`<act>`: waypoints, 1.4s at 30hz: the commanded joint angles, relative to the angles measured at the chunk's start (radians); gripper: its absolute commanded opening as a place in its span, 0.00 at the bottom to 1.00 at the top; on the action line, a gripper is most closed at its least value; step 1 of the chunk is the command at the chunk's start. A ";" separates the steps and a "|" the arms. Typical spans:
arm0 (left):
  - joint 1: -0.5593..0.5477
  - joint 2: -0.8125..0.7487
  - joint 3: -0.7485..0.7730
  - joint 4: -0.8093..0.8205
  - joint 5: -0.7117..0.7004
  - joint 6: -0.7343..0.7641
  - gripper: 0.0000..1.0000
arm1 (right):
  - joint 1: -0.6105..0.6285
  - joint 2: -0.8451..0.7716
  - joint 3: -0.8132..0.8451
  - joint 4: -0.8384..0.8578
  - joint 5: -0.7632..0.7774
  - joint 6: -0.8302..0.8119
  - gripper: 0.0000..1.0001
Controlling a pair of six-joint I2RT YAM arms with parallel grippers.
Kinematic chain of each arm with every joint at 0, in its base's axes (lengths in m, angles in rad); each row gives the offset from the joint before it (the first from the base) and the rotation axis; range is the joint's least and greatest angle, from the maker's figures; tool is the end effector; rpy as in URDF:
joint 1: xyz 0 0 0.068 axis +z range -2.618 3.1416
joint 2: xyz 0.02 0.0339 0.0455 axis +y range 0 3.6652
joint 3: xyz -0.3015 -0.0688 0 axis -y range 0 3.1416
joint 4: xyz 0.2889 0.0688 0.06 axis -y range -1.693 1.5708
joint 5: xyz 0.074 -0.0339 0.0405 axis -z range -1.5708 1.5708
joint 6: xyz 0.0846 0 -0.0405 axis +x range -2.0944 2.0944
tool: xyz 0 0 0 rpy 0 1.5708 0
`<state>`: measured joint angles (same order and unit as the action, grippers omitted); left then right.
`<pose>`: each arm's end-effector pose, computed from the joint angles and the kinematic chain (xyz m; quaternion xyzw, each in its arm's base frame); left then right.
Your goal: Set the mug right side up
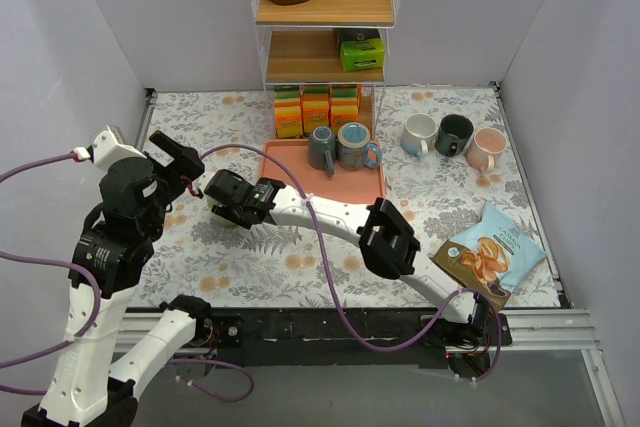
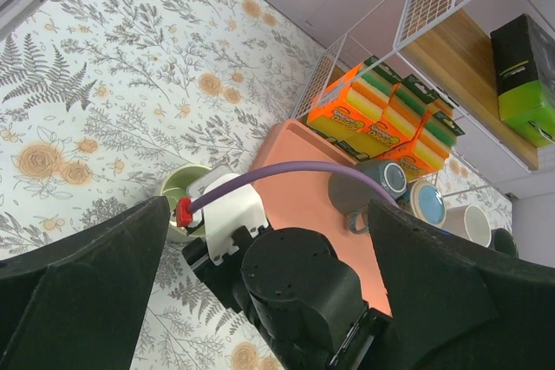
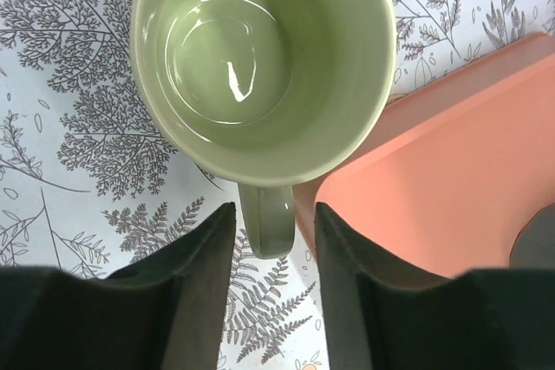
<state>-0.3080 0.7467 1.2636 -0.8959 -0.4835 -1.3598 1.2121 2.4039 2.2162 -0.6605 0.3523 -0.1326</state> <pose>0.1630 -0.0106 0.4581 -0.5196 0.6275 -0.2704 0.5129 0.2519 0.5886 0.2063 -0.5251 0.7591 0.0382 0.3828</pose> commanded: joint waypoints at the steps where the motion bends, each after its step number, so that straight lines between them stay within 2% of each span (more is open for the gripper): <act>1: -0.002 0.000 0.008 -0.038 -0.023 -0.012 0.98 | 0.001 -0.120 0.050 0.048 -0.025 0.013 0.54; 3: -0.002 0.017 0.026 -0.052 -0.026 -0.027 0.98 | 0.001 -0.164 0.043 0.064 -0.052 0.022 0.63; 8: -0.002 0.039 0.059 -0.051 -0.030 -0.065 0.98 | -0.002 -0.282 -0.030 0.102 -0.096 0.071 0.71; 11: -0.002 0.042 0.072 -0.048 -0.052 -0.108 0.98 | -0.017 -0.351 -0.107 0.095 -0.102 0.111 0.72; 15: -0.002 0.055 0.053 -0.100 -0.114 -0.215 0.98 | -0.091 -0.445 -0.252 0.038 -0.107 0.256 0.70; 18: -0.002 0.066 -0.024 -0.126 -0.116 -0.312 0.98 | -0.195 -0.540 -0.401 0.035 -0.150 0.353 0.67; 21: -0.002 0.056 -0.134 -0.098 -0.083 -0.396 0.98 | -0.282 -0.655 -0.530 0.082 -0.156 0.381 0.67; 22: -0.002 0.052 -0.159 -0.083 -0.048 -0.418 0.98 | -0.311 -0.679 -0.594 0.088 -0.154 0.381 0.67; 25: -0.002 0.007 -0.260 0.021 0.021 -0.443 0.98 | -0.327 -0.739 -0.644 0.073 -0.101 0.340 0.67; 28: -0.002 -0.078 -0.357 0.231 0.112 -0.334 0.98 | -0.327 -0.750 -0.658 0.045 -0.059 0.285 0.66; 29: -0.002 -0.096 -0.371 0.332 0.185 -0.299 0.98 | -0.326 -0.747 -0.661 0.039 -0.041 0.274 0.66; 31: -0.002 -0.136 -0.388 0.388 0.233 -0.227 0.98 | -0.325 -0.738 -0.656 0.024 -0.026 0.261 0.65; 36: -0.002 -0.101 -0.359 0.276 0.172 -0.232 0.98 | -0.327 -0.732 -0.619 0.022 -0.022 0.249 0.65; 42: -0.002 0.063 -0.313 0.042 0.068 -0.395 0.98 | -0.330 -0.759 -0.554 0.019 -0.058 0.245 0.65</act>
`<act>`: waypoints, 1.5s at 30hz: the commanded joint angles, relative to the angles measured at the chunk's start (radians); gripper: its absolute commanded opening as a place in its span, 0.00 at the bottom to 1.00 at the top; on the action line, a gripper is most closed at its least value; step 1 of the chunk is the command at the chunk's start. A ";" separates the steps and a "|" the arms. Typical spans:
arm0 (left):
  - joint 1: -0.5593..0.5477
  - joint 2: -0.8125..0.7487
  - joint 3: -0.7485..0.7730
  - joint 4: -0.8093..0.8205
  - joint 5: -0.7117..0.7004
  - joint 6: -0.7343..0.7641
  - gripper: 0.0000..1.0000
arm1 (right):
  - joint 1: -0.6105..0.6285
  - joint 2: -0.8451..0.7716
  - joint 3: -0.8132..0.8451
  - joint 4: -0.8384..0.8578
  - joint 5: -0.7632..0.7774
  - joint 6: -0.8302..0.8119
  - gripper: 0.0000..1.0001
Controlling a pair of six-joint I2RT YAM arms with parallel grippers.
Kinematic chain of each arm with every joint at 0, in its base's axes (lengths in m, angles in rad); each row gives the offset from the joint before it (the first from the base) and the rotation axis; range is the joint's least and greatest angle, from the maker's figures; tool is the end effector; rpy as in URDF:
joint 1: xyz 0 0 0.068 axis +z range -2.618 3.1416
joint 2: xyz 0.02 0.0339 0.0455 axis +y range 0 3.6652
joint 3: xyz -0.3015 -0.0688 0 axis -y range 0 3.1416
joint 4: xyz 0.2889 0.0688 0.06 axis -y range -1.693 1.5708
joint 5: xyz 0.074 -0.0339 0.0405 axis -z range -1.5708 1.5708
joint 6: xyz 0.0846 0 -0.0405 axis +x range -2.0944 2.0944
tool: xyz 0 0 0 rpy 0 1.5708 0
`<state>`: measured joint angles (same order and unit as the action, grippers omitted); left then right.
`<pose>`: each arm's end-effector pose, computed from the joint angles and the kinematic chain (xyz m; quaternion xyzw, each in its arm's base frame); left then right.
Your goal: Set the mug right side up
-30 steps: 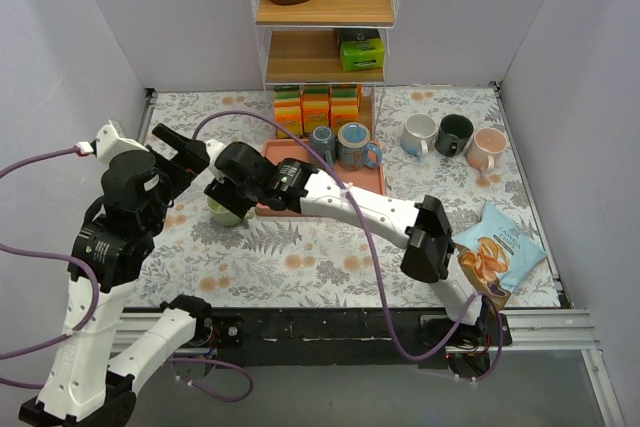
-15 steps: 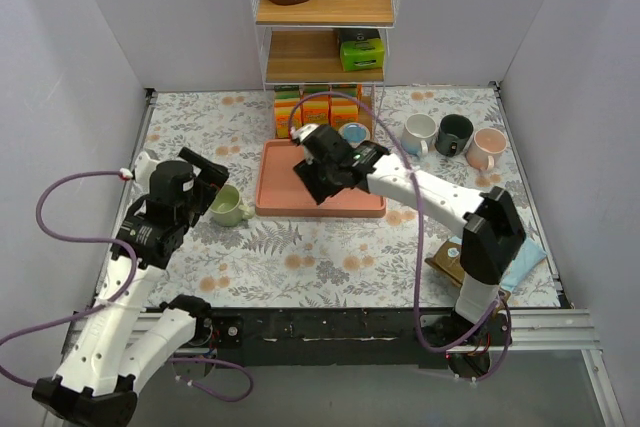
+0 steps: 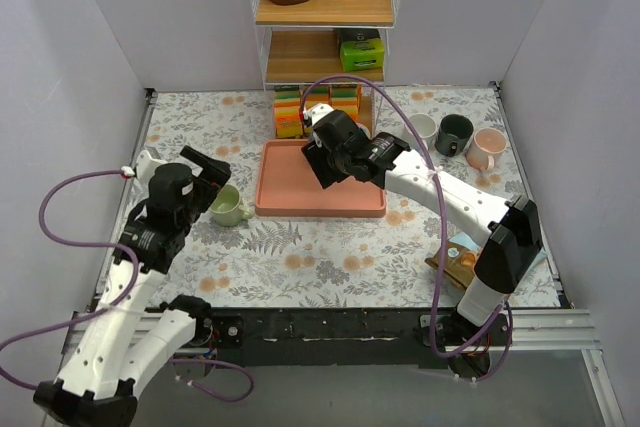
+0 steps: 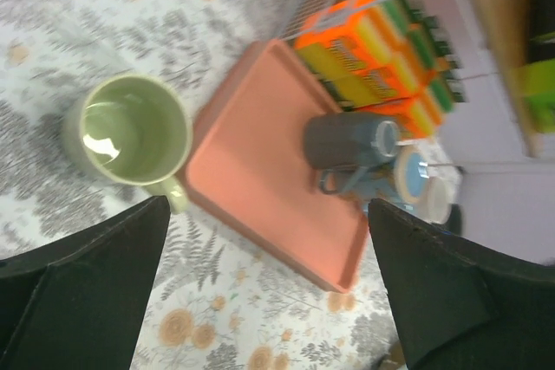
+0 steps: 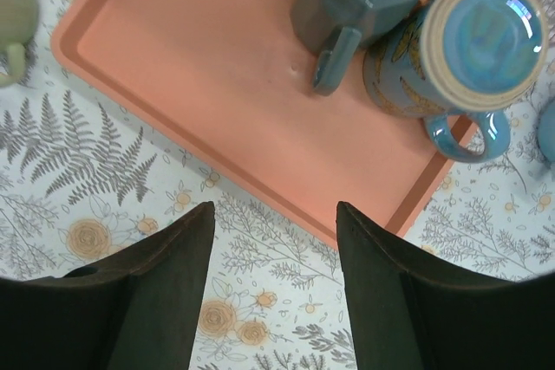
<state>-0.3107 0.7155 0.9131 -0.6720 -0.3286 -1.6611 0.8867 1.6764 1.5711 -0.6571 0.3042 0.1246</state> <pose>0.1997 -0.0355 0.3564 -0.5928 0.6039 -0.3516 0.4002 0.3086 0.3384 0.3358 -0.2827 0.8658 0.0664 0.4076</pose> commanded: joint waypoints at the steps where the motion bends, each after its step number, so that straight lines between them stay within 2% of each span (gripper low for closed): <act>1: 0.001 0.120 0.044 -0.213 -0.093 -0.138 0.98 | -0.006 -0.032 0.099 0.011 -0.013 -0.010 0.65; 4: 0.001 0.206 0.047 -0.262 -0.096 -0.170 0.98 | -0.009 -0.040 0.113 -0.006 -0.020 -0.005 0.65; 10: 0.008 0.265 -0.048 -0.189 -0.079 -0.224 0.98 | -0.018 -0.070 0.089 -0.010 -0.020 0.021 0.64; 13: 0.022 0.295 -0.097 -0.167 -0.079 -0.249 0.94 | -0.025 -0.083 0.076 -0.012 -0.013 0.029 0.65; 20: 0.067 0.354 -0.143 -0.106 -0.086 -0.243 0.76 | -0.038 -0.112 0.044 -0.016 0.004 0.041 0.64; 23: 0.087 0.374 -0.146 -0.066 -0.098 -0.209 0.66 | -0.043 -0.122 0.030 -0.018 0.010 0.044 0.64; 28: 0.120 0.423 -0.142 -0.012 -0.115 -0.141 0.38 | -0.051 -0.135 0.014 -0.026 0.018 0.049 0.64; 31: 0.122 0.467 -0.126 0.011 -0.122 -0.086 0.31 | -0.054 -0.142 0.007 -0.029 0.024 0.049 0.64; 39: 0.124 0.506 -0.108 0.097 -0.110 0.043 0.00 | -0.066 -0.161 -0.002 -0.033 0.036 0.058 0.64; 45: 0.125 0.608 -0.005 0.206 -0.110 0.329 0.00 | -0.069 -0.170 -0.011 -0.044 0.039 0.070 0.64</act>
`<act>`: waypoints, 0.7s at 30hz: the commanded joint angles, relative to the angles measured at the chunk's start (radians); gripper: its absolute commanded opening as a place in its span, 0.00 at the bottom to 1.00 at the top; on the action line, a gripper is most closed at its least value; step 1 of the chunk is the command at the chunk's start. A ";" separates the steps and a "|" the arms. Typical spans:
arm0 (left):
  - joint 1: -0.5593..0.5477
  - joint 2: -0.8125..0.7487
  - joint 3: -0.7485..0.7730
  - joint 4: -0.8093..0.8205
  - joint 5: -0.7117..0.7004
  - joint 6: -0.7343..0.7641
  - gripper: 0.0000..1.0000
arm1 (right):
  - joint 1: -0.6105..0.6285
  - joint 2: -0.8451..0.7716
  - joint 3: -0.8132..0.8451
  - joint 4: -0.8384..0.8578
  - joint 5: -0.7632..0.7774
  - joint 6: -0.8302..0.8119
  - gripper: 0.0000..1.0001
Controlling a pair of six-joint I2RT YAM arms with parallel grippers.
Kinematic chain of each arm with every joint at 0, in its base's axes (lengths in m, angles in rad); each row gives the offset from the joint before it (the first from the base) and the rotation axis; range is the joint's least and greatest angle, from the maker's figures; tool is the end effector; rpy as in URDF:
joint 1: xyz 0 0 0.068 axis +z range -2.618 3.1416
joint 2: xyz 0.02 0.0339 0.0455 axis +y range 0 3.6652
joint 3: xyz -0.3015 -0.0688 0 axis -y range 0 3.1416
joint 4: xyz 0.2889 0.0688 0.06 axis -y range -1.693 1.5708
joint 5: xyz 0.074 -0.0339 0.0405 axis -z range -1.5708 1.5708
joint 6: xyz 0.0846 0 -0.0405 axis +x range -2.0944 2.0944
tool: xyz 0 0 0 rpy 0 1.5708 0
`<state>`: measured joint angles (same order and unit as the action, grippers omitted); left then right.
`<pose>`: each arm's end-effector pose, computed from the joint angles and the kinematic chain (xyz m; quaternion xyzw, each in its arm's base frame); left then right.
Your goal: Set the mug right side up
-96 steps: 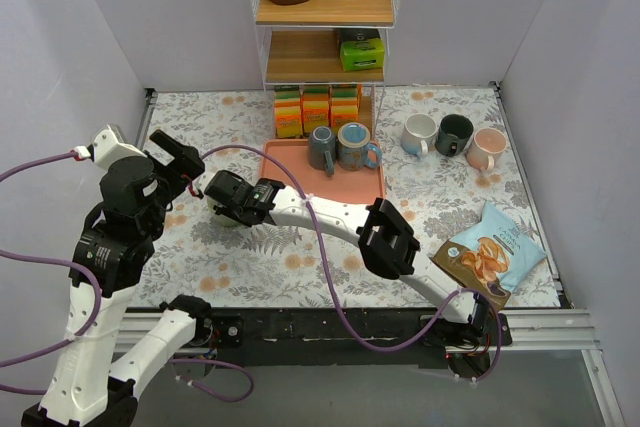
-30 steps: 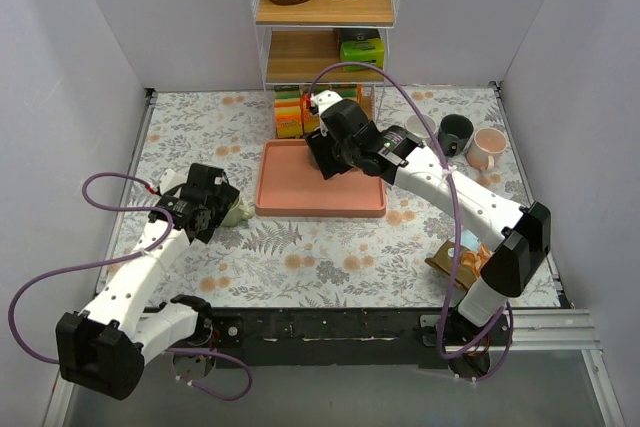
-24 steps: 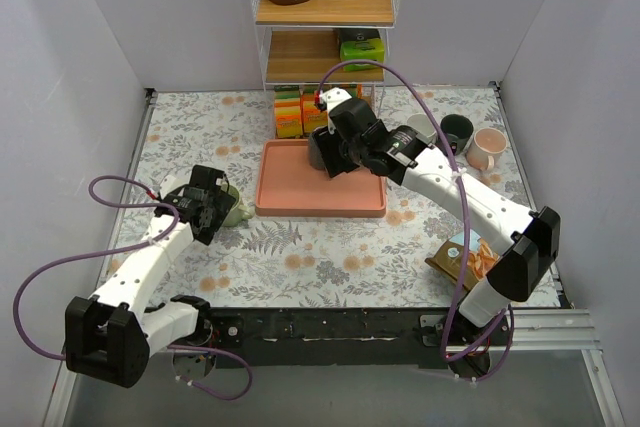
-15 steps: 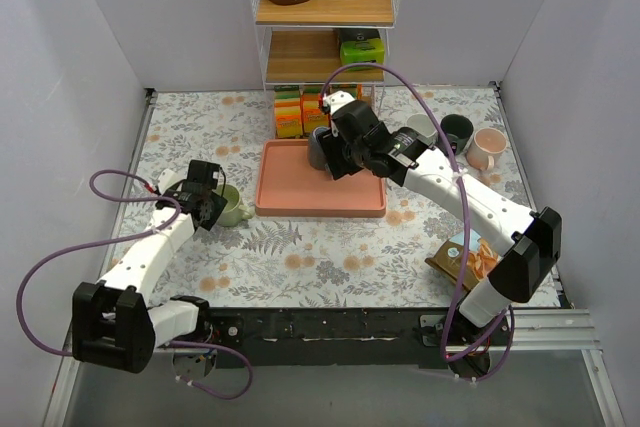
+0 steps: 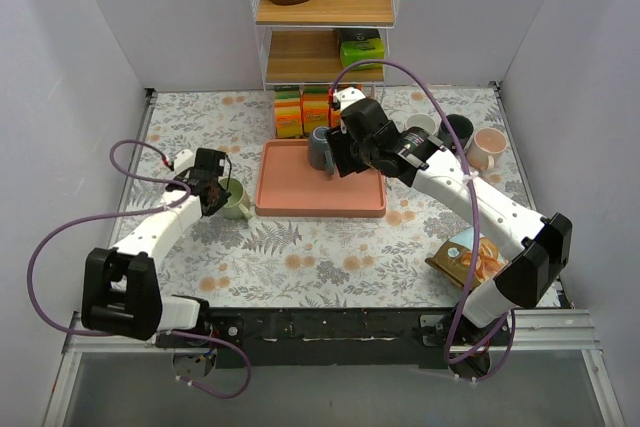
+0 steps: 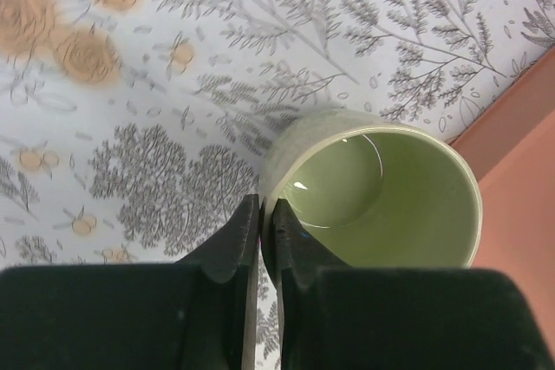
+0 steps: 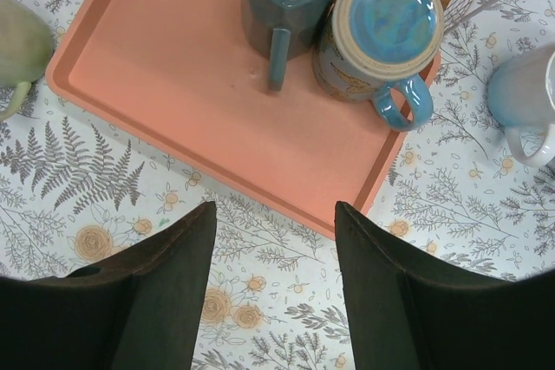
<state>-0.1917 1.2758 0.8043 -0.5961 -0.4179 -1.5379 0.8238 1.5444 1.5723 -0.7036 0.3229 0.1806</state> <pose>0.2912 -0.0215 0.1916 -0.6310 0.7086 -0.0550 0.3109 0.3047 0.2896 0.3865 -0.2152 0.8662 0.0786 0.4441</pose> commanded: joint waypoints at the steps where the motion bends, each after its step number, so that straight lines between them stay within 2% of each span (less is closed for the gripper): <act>1: 0.008 0.071 0.122 0.139 -0.019 0.298 0.00 | -0.006 -0.041 -0.014 0.000 0.021 0.016 0.64; 4: 0.012 0.141 0.176 0.202 -0.001 0.433 0.00 | -0.006 -0.044 -0.012 -0.016 0.025 0.020 0.63; 5: 0.017 0.172 0.185 0.238 0.028 0.520 0.00 | -0.008 -0.046 -0.011 -0.028 0.028 0.023 0.63; 8: 0.029 0.221 0.222 0.303 0.093 0.658 0.00 | -0.008 -0.052 -0.009 -0.051 0.036 0.028 0.63; 11: 0.064 0.325 0.303 0.298 0.166 0.688 0.00 | -0.008 -0.059 -0.011 -0.072 0.035 0.042 0.63; 16: 0.083 0.512 0.473 0.274 0.142 0.688 0.00 | -0.008 -0.058 -0.027 -0.096 0.021 0.054 0.63; 21: 0.090 0.560 0.532 0.272 0.122 0.726 0.00 | -0.008 -0.050 -0.064 -0.080 0.021 0.063 0.63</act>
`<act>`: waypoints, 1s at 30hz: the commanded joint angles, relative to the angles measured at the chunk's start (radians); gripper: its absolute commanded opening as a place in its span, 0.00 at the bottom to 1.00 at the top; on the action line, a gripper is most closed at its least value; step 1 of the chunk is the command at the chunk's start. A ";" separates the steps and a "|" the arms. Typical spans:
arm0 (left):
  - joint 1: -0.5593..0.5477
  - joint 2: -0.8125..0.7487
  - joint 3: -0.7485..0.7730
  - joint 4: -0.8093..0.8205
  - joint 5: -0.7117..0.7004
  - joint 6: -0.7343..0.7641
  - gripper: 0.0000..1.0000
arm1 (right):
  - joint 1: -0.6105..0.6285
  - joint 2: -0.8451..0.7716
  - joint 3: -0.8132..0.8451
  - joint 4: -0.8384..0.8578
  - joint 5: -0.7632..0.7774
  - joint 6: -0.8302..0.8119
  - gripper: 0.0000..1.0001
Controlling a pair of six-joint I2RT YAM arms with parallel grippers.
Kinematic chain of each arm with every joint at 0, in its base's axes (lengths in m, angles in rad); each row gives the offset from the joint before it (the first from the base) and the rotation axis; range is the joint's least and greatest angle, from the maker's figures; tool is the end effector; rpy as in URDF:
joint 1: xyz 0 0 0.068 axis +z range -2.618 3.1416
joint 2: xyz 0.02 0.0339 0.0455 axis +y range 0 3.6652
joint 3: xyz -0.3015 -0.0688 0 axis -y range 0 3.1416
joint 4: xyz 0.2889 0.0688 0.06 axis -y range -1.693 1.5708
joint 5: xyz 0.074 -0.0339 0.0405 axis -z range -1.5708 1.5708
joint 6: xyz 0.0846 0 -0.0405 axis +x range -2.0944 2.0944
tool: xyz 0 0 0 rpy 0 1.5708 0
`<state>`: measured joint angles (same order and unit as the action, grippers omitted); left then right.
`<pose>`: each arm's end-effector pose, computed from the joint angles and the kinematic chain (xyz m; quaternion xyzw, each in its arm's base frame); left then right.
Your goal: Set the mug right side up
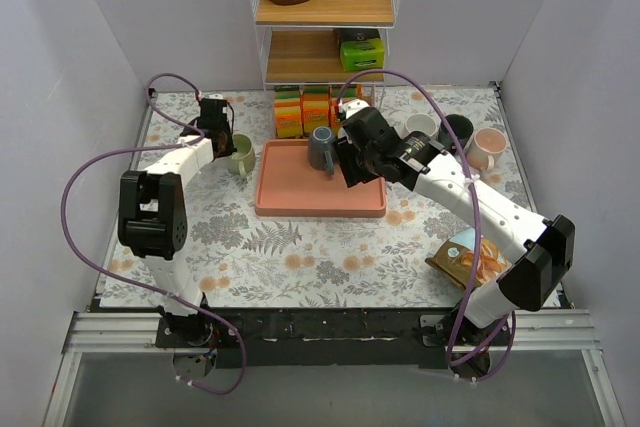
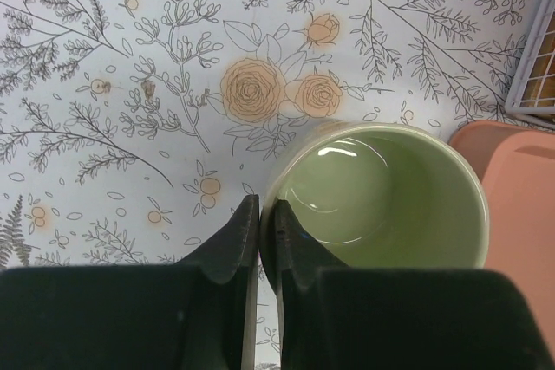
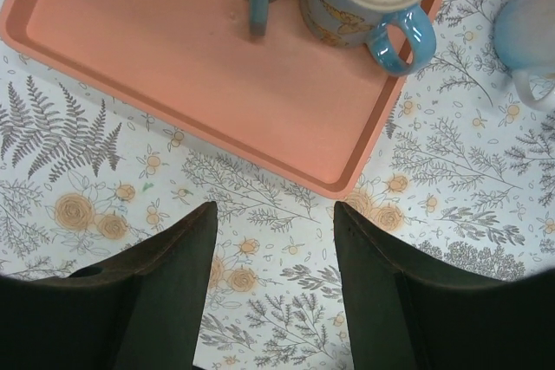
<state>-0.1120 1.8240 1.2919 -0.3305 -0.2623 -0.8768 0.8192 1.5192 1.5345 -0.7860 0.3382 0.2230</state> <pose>0.4757 -0.0314 0.1923 -0.3891 0.8458 -0.0551 0.3608 0.2955 0.2751 0.3719 -0.2040 0.8871 0.0567 0.4101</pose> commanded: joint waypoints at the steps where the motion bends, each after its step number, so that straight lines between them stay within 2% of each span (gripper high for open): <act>1: 0.012 0.018 0.052 0.002 -0.037 0.082 0.00 | -0.003 -0.019 -0.031 0.002 0.005 0.024 0.63; 5: 0.028 0.020 0.075 -0.018 -0.026 0.113 0.01 | -0.003 -0.017 -0.053 0.014 0.001 0.030 0.63; 7: 0.040 0.015 0.075 -0.022 -0.002 0.114 0.11 | -0.003 -0.016 -0.059 0.016 0.002 0.030 0.63; 9: 0.054 0.017 0.076 -0.028 0.024 0.108 0.16 | -0.003 -0.014 -0.059 0.021 0.001 0.032 0.63; 16: 0.064 0.009 0.072 -0.056 0.092 0.067 0.28 | -0.003 -0.008 -0.021 0.002 -0.010 0.039 0.63; 17: 0.064 -0.002 0.072 -0.056 0.097 0.058 0.37 | -0.003 -0.005 -0.011 -0.013 -0.011 0.047 0.63; 18: 0.064 -0.011 0.070 -0.056 0.101 0.044 0.43 | -0.003 -0.007 0.004 -0.019 -0.013 0.053 0.63; 20: 0.064 -0.054 0.070 -0.056 0.119 0.027 0.49 | -0.003 -0.011 0.010 -0.025 -0.022 0.064 0.63; 21: 0.063 -0.067 0.070 -0.056 0.135 0.022 0.60 | -0.003 -0.017 0.009 -0.022 -0.027 0.067 0.63; 23: 0.064 -0.110 0.072 -0.059 0.152 0.009 0.72 | -0.005 -0.030 0.006 -0.021 -0.034 0.079 0.64; 24: 0.063 -0.130 0.069 -0.061 0.170 0.003 0.81 | -0.003 -0.036 0.003 -0.021 -0.034 0.081 0.64; 30: 0.058 -0.294 0.006 -0.068 0.225 -0.054 0.97 | -0.012 -0.074 -0.045 -0.001 -0.033 0.087 0.64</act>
<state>-0.0505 1.6928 1.3312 -0.3962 -0.0925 -0.8871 0.8181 1.5089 1.4990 -0.8120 0.3103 0.2935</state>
